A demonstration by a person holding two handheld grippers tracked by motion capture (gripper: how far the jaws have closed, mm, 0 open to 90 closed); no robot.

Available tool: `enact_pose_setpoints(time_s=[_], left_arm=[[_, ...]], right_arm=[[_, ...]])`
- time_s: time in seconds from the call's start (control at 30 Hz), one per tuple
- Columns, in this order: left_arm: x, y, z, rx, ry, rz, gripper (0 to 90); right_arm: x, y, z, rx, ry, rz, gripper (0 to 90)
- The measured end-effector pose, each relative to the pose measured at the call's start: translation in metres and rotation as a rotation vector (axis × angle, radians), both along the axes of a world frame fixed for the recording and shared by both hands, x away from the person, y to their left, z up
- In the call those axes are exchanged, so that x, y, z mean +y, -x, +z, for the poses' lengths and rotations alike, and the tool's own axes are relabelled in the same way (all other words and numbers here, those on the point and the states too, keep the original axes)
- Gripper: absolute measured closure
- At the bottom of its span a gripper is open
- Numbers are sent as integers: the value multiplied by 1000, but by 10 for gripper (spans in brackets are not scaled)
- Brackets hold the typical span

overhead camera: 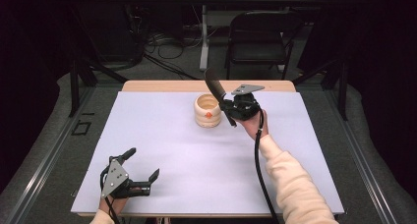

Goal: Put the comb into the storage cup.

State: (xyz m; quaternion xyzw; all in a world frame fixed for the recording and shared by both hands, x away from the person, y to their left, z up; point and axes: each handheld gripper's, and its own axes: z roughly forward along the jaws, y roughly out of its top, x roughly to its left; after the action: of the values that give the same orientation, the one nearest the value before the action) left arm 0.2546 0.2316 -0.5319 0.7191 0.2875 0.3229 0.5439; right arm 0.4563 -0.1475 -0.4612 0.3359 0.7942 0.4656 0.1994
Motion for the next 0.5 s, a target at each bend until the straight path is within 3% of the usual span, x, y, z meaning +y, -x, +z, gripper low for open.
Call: enact_pose_setpoints(time_s=[0.5], left_arm=[[0, 0, 0, -4, 2, 0, 1]], right_arm=[[4, -6, 6, -4, -15, -3, 724]])
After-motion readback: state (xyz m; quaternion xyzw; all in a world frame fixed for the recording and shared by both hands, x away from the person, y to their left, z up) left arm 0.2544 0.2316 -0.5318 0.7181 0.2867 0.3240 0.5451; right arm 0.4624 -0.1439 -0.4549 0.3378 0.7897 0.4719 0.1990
